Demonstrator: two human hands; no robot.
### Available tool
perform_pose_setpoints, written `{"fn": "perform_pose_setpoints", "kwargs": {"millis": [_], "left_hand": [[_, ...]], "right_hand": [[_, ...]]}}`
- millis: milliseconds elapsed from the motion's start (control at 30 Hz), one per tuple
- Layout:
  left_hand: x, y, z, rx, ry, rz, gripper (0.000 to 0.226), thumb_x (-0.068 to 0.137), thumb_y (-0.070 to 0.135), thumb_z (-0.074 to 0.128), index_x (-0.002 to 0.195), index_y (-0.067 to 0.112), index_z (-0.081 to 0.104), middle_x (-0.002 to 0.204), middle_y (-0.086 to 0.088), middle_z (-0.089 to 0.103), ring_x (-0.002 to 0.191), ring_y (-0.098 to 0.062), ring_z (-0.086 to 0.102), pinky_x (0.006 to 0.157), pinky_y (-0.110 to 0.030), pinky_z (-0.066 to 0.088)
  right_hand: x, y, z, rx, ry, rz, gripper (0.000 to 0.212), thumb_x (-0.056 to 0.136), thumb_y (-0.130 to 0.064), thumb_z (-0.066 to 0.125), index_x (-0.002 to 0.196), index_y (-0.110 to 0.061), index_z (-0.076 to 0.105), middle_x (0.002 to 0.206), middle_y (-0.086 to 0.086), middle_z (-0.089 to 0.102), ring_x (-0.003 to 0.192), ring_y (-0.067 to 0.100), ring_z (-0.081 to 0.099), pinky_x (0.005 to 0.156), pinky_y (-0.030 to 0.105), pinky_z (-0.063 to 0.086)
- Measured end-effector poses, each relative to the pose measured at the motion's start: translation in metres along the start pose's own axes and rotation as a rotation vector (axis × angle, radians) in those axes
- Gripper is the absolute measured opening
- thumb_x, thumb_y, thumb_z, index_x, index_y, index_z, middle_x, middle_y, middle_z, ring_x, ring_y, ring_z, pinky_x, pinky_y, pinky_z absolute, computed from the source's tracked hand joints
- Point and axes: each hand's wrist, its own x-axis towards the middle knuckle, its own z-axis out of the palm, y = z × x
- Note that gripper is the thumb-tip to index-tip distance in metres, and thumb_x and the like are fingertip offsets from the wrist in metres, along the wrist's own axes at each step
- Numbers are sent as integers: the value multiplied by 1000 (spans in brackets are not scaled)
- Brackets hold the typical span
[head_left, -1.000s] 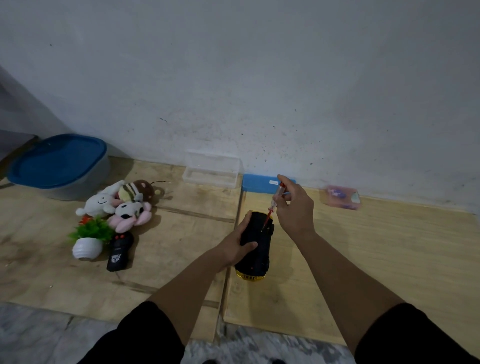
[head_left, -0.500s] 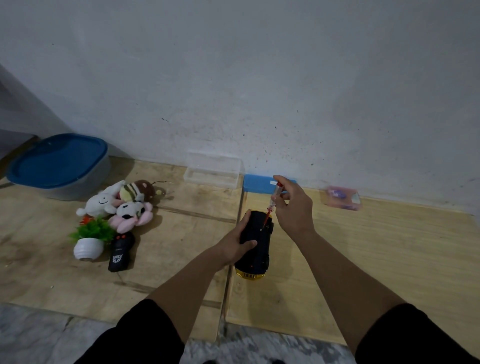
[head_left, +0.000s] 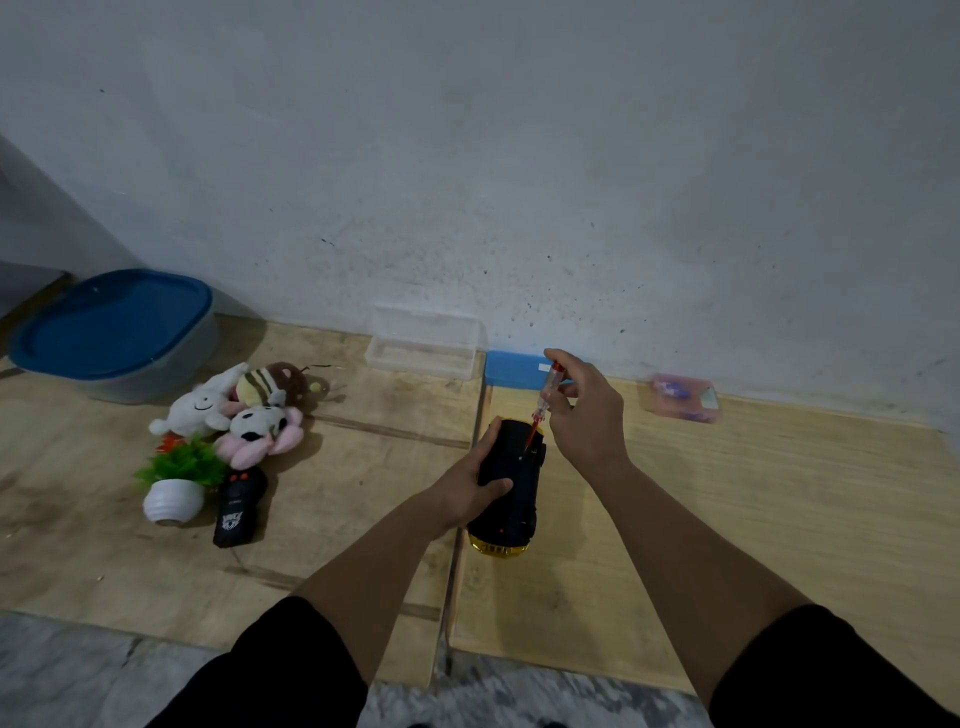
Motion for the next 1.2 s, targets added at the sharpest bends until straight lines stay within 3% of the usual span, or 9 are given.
{"fn": "perform_pose_setpoints", "kwargs": {"millis": [267, 533, 733, 867, 1000, 1100, 1200], "left_hand": [[2, -1, 0, -8, -9, -12, 82, 90, 29, 60, 142, 51, 0, 123, 23, 43, 105, 10, 49, 80, -17, 48], [2, 2, 3, -46, 0, -37, 83, 89, 29, 61, 142, 52, 2, 136, 8, 40, 120, -15, 47, 93, -31, 47], [3, 3, 4, -78, 39, -64, 80, 92, 20, 58, 143, 50, 4, 148, 1, 33, 128, -21, 42, 96, -43, 47], [2, 5, 2, -55, 59, -66, 79, 93, 19, 56, 144, 51, 4, 149, 0, 33, 130, -23, 39, 98, -46, 46], [0, 5, 1, -33, 72, -49, 79, 93, 19, 55, 144, 49, 4, 150, 1, 32, 123, -14, 38, 97, -39, 44], [0, 5, 4, -32, 79, -40, 79, 93, 17, 55, 144, 48, 4, 150, 0, 32, 126, -15, 39, 103, -39, 41], [1, 6, 8, 1, 64, -29, 79, 93, 19, 55, 145, 47, 3, 150, 0, 33, 131, -18, 38, 107, -44, 38]], "right_hand": [[1, 0, 0, 7, -1, -8, 38, 90, 0, 54, 125, -14, 55, 114, 10, 58, 88, 12, 53, 61, -8, 35], [3, -5, -4, -27, -114, -87, 36, 86, 1, 56, 118, -14, 59, 114, 4, 63, 91, 11, 56, 72, -4, 36], [3, -15, -4, 30, -287, -130, 34, 86, 6, 51, 110, -16, 62, 104, -3, 63, 92, 20, 65, 74, 9, 49], [4, -18, -5, 42, -392, -123, 36, 87, 8, 47, 108, -18, 61, 102, 8, 67, 93, 24, 67, 84, 35, 55], [6, -16, -5, 6, -350, -131, 30, 85, 2, 56, 105, -20, 63, 101, -6, 64, 90, 13, 64, 85, 25, 50], [7, -14, -4, -23, -279, -149, 19, 83, -8, 64, 99, -18, 62, 92, -9, 64, 72, -3, 59, 71, 7, 41], [6, -11, -1, -53, -232, -148, 18, 82, -14, 67, 97, -16, 57, 87, -5, 65, 68, -1, 56, 61, 9, 38]]}}
